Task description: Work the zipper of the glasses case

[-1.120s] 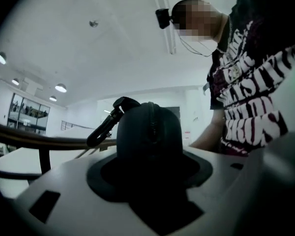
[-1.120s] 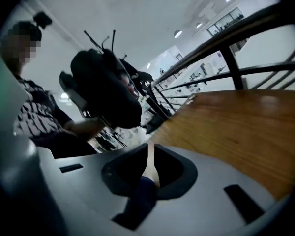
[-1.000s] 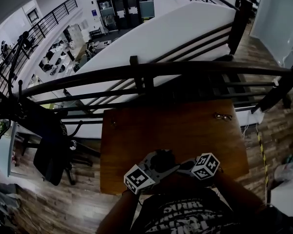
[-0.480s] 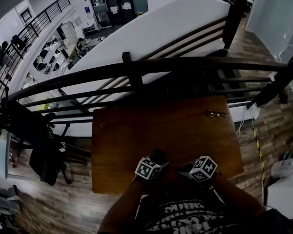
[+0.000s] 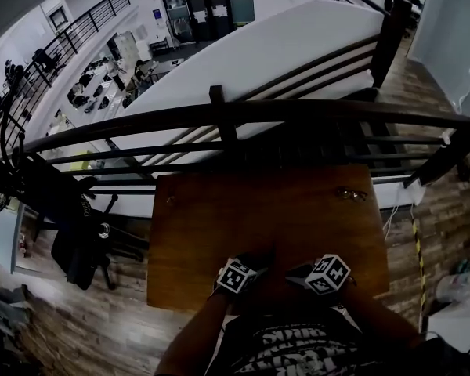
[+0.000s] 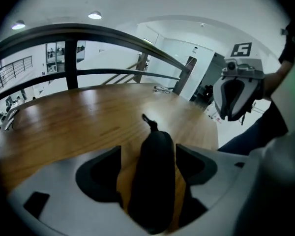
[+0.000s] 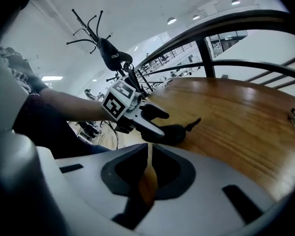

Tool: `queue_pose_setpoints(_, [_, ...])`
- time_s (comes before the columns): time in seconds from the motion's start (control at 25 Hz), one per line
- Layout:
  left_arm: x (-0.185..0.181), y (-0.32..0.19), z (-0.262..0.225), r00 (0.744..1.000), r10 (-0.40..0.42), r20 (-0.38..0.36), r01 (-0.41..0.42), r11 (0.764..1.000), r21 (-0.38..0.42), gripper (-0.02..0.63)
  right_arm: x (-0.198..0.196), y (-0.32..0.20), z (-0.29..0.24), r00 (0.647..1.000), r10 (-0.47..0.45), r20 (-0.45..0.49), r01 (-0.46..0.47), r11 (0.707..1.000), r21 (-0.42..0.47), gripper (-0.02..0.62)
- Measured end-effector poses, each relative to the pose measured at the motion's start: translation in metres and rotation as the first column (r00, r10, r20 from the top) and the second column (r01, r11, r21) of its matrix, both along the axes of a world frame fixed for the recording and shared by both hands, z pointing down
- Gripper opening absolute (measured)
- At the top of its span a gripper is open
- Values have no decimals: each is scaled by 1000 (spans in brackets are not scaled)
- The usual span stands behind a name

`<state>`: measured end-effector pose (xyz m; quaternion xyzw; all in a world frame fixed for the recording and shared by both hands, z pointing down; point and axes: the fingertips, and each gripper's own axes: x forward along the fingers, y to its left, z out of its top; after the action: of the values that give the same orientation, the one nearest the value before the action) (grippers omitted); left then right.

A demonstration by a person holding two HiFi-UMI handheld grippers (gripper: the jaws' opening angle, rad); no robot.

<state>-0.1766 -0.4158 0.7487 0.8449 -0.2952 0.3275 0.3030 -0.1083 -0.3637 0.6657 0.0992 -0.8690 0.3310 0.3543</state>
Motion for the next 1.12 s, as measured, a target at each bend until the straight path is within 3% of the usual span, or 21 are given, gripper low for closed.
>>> queue_pose_setpoints(0.16, [-8,-9,-52,991,-83,-106,93,991,93,334,1,-29,-21,997,66,28,-69,987,142,21])
queue_pose_setpoints(0.28, [-23,-22,-128,957,-155,-244,216,944,248,333,-10,-58,-70,985,117,131,-153,937,314,18])
queue_pose_setpoints(0.36, [-31,-28,-187,933,-166,-319,284,883,374,317,-17,-76,-111,969,129,212,-213,870,444,14])
queue_pose_setpoints(0.44, [-38,-29,-241,926,-162,-341,325,801,503,192,-23,-88,-153,953,120,279,-262,789,556,11])
queue_pose_setpoints(0.6, [-55,-29,-319,905,-216,-367,416,630,656,50,-41,-99,-226,916,76,395,-352,628,694,6])
queue_pose_setpoints(0.64, [-60,-28,-332,892,-239,-383,447,588,674,11,-46,-98,-241,907,68,416,-372,596,711,5])
queue_pose_setpoints(0.72, [-69,-24,-349,875,-278,-396,484,520,704,8,-55,-94,-261,892,55,449,-403,548,733,1])
queue_pose_setpoints(0.8, [-74,-18,-358,859,-306,-410,511,475,716,8,-64,-88,-271,885,42,464,-415,520,746,-2])
queue_pose_setpoints(0.88, [-78,-13,-358,851,-321,-415,524,466,713,8,-70,-83,-271,885,40,463,-417,512,751,-2])
queue_pose_setpoints(1.04, [-90,-10,-353,844,-332,-421,535,488,689,7,-78,-81,-262,891,71,449,-417,522,744,-2])
queue_pose_setpoints(1.12, [-95,-9,-352,853,-320,-413,522,492,697,8,-83,-80,-258,893,84,441,-416,526,742,-2])
